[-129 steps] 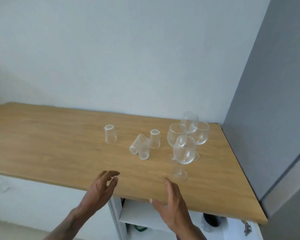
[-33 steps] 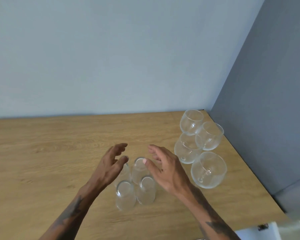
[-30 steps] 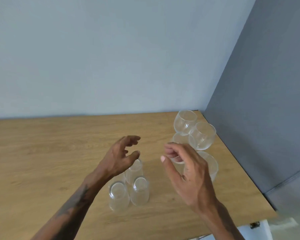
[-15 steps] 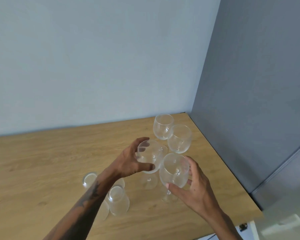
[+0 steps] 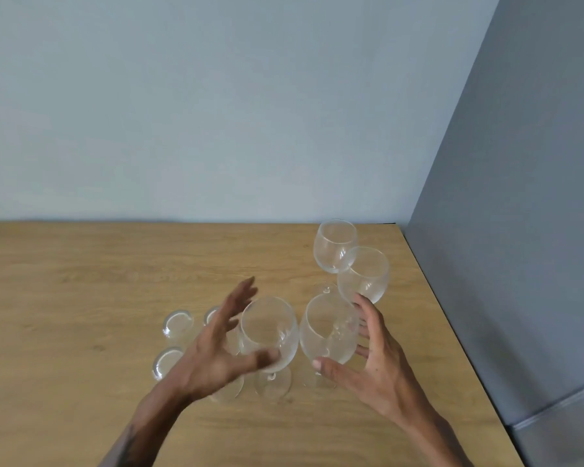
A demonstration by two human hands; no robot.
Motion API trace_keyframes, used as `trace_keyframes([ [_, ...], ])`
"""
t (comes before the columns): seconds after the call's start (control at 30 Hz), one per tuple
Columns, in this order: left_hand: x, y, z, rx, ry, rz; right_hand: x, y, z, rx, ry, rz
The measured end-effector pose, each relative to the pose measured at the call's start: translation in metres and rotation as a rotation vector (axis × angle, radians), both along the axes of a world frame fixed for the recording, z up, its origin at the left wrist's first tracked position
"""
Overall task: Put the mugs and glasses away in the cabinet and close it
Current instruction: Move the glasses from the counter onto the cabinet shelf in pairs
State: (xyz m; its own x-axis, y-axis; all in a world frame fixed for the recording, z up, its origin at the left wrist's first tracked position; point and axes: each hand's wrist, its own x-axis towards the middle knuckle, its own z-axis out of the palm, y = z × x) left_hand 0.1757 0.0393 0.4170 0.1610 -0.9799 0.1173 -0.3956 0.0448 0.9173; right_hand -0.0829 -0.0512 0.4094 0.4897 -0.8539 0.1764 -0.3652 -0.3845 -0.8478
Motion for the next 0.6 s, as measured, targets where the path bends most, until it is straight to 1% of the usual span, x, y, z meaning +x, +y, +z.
trace_keyframes([
  [0.07,0.012,-0.011,0.019,-0.049,0.137,0.118,-0.013,-0.007,0.013,-0.035,-0.015,-0.056],
  [0.1,0.018,-0.024,0.03,-0.078,0.13,0.203,-0.02,-0.014,0.021,-0.082,-0.027,-0.108],
  [0.13,0.022,-0.042,0.04,-0.089,0.078,0.26,-0.026,-0.025,0.027,-0.129,-0.031,-0.163],
  [0.17,0.022,-0.064,0.05,-0.082,0.012,0.271,-0.031,-0.037,0.033,-0.164,-0.019,-0.212],
  [0.23,0.014,-0.114,0.064,-0.02,-0.131,0.167,-0.033,-0.064,0.042,-0.162,0.056,-0.27],
  [0.3,-0.003,-0.161,0.068,0.09,-0.251,-0.003,-0.028,-0.087,0.044,-0.055,0.14,-0.26],
  [0.37,-0.019,-0.197,0.063,0.203,-0.319,-0.148,-0.019,-0.103,0.042,0.057,0.172,-0.205],
  [0.47,-0.031,-0.228,0.047,0.27,-0.334,-0.232,-0.007,-0.117,0.032,0.095,0.192,-0.155],
  [0.6,-0.022,-0.229,0.036,0.214,-0.251,-0.179,0.0,-0.125,0.024,0.07,0.214,-0.159],
])
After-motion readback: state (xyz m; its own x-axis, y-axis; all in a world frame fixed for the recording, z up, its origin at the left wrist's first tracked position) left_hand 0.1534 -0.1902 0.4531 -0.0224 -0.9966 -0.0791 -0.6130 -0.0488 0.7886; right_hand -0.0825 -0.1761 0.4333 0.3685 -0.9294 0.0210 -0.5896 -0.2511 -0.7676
